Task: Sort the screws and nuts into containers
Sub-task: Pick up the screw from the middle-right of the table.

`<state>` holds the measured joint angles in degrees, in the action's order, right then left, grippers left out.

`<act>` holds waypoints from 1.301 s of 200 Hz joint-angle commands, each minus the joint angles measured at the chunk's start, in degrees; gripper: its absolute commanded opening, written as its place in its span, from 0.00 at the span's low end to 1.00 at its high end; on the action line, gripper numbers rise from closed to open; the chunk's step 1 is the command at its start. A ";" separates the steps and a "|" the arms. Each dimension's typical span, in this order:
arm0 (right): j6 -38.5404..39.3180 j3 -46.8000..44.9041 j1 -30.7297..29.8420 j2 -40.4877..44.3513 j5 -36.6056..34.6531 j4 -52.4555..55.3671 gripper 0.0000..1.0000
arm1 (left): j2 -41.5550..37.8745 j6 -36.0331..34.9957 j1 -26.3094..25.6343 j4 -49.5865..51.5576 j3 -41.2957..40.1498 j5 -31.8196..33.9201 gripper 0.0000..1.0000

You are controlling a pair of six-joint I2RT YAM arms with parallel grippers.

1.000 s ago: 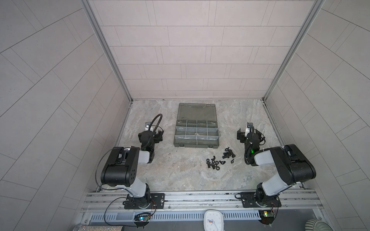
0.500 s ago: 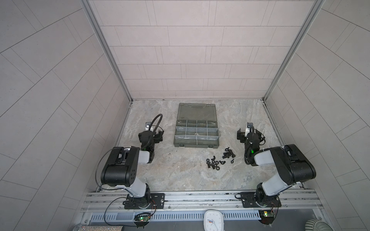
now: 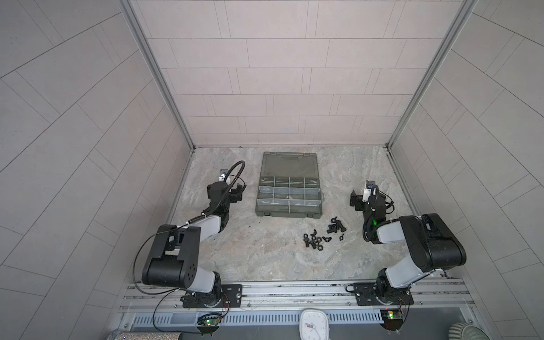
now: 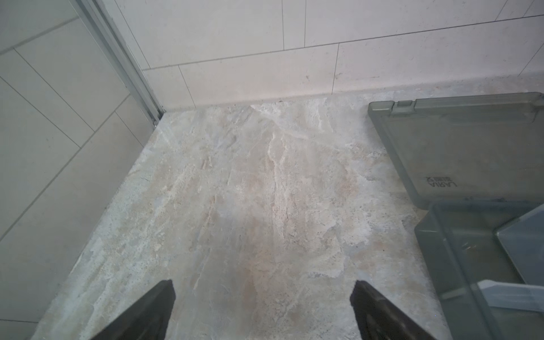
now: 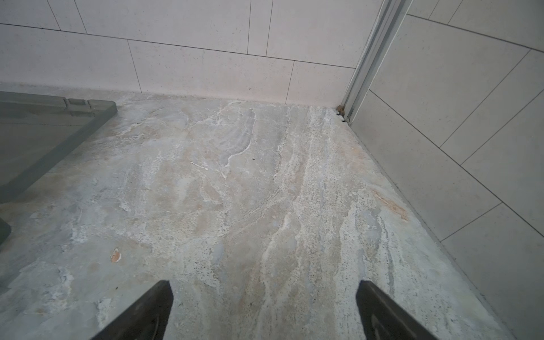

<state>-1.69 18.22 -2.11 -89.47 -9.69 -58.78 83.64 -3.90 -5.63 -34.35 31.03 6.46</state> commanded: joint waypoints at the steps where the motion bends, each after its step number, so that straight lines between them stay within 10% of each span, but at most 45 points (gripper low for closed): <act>1: 1.39 -0.16 -1.91 4.52 -3.50 2.18 0.99 | -1.59 -3.55 -3.34 4.41 1.54 5.69 1.00; 74: -4.68 12.34 -8.36 18.06 -18.51 37.47 0.99 | -7.02 10.89 -7.09 1.39 3.69 7.17 1.00; 115: -7.13 20.20 -18.79 18.96 -29.55 49.29 0.99 | -4.87 10.90 -18.82 13.30 13.04 17.95 1.00; 204: -17.45 26.77 -21.61 29.28 -16.69 77.40 0.99 | -12.19 13.28 -28.00 40.79 25.48 12.51 1.00; 260: -21.87 24.06 -22.23 41.43 -12.28 86.29 0.76 | -16.97 23.14 -29.35 48.83 25.25 12.32 1.00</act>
<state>-20.03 43.07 -24.01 -52.51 -23.29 20.43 68.55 14.83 -35.03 7.79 54.85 18.35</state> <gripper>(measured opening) 0.772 0.994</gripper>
